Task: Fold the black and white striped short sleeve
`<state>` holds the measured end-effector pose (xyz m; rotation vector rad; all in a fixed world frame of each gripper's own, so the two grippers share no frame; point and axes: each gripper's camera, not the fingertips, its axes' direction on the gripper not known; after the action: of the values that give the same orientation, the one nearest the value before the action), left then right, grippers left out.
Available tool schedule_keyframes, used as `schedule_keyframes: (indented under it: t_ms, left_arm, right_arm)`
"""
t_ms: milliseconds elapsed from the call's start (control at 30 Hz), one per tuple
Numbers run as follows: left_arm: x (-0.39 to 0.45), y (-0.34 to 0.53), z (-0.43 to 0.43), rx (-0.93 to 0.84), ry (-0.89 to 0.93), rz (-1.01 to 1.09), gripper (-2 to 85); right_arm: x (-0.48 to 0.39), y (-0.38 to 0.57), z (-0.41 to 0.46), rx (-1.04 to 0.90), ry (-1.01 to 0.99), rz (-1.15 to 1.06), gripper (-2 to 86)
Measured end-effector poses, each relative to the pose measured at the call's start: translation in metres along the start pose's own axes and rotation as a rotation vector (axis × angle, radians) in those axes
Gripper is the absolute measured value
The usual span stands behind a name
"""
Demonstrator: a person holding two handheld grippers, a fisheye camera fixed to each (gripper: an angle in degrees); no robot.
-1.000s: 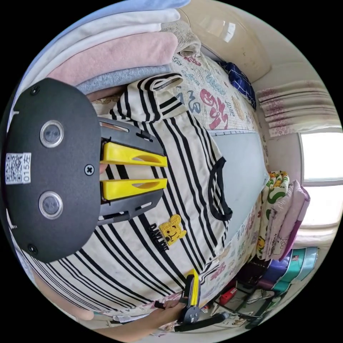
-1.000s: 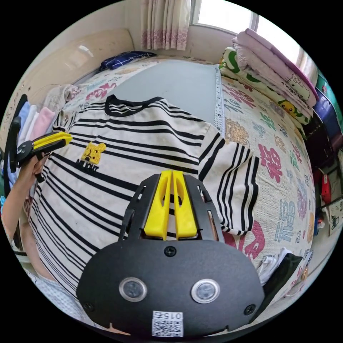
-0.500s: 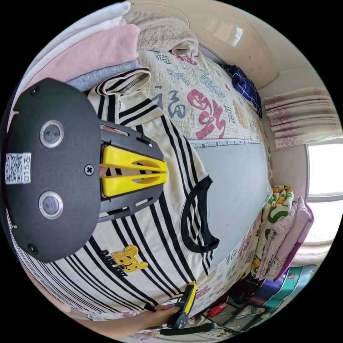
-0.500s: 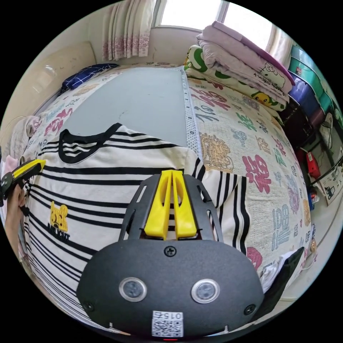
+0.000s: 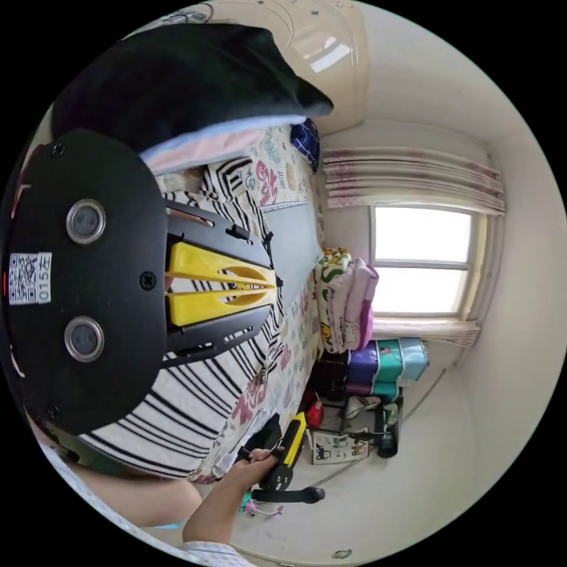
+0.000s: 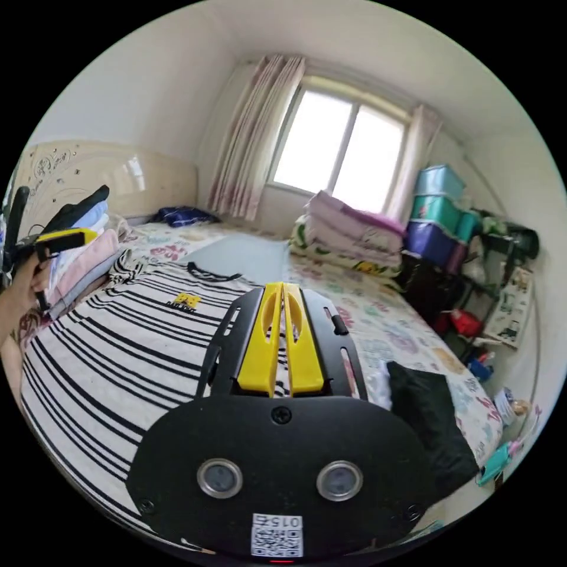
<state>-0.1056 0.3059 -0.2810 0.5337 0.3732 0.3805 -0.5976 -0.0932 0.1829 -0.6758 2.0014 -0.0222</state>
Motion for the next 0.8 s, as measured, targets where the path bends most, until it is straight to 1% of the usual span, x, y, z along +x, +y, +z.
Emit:
schedule_keyframes:
  t_ms: [33,67,100,133,167,200,233,267,300,333,367,433,500,567,600,633,700,800]
  left_arm:
    - [-0.004,0.022,-0.034,-0.016,-0.014,-0.012,0.0]
    - [-0.007,0.032,-0.049,-0.039,-0.022,-0.024,0.0]
    - [-0.017,0.054,-0.072,-0.105,-0.041,-0.076,0.4]
    - [-0.03,0.074,-0.092,-0.182,-0.036,-0.144,0.9]
    - [-0.036,0.083,-0.1,-0.219,-0.024,-0.173,1.2]
    - [-0.049,0.102,-0.116,-0.272,0.001,-0.235,2.7]
    - [-0.062,0.121,-0.129,-0.302,0.016,-0.305,5.0]
    - [-0.069,0.13,-0.133,-0.32,0.018,-0.344,5.8]
    - [-0.081,0.145,-0.14,-0.363,0.029,-0.411,7.6]
    - [-0.092,0.16,-0.142,-0.393,0.051,-0.467,8.5]
    - [-0.098,0.167,-0.143,-0.401,0.059,-0.496,8.9]
    - [-0.121,0.186,-0.141,-0.427,0.09,-0.588,9.3]
    - [-0.134,0.19,-0.14,-0.436,0.082,-0.617,9.4]
    - [-0.144,0.193,-0.138,-0.451,0.078,-0.645,9.5]
    - [-0.147,0.193,-0.135,-0.464,0.098,-0.646,9.6]
    - [-0.148,0.193,-0.131,-0.474,0.119,-0.638,9.7]
    - [-0.148,0.193,-0.124,-0.492,0.139,-0.63,9.8]
    - [-0.147,0.188,-0.107,-0.54,0.153,-0.611,9.8]
  right_arm:
    - [0.011,0.017,-0.047,0.04,0.015,-0.034,-0.9]
    - [0.017,0.024,-0.065,0.03,0.003,-0.049,-0.8]
    - [0.033,0.036,-0.091,-0.041,-0.031,-0.04,-0.7]
    - [0.053,0.045,-0.106,-0.144,-0.078,0.023,-0.4]
    - [0.065,0.048,-0.111,-0.201,-0.118,0.066,-0.3]
    - [0.089,0.054,-0.117,-0.306,-0.218,0.158,0.7]
    - [0.11,0.056,-0.12,-0.37,-0.326,0.238,2.8]
    - [0.12,0.055,-0.124,-0.377,-0.374,0.259,4.5]
    - [0.138,0.049,-0.131,-0.381,-0.42,0.331,7.7]
    - [0.156,0.042,-0.134,-0.395,-0.407,0.445,10.8]
    - [0.164,0.04,-0.133,-0.41,-0.411,0.493,11.6]
    - [0.187,0.036,-0.123,-0.512,-0.506,0.62,13.4]
    - [0.196,0.037,-0.119,-0.56,-0.527,0.65,13.6]
    - [0.199,0.04,-0.121,-0.614,-0.439,0.619,13.9]
    - [0.205,0.042,-0.121,-0.643,-0.385,0.667,14.1]
    - [0.21,0.038,-0.124,-0.634,-0.45,0.694,14.2]
    - [0.217,0.029,-0.13,-0.614,-0.488,0.696,14.4]
    - [0.225,0.022,-0.126,-0.719,-0.503,0.716,13.9]
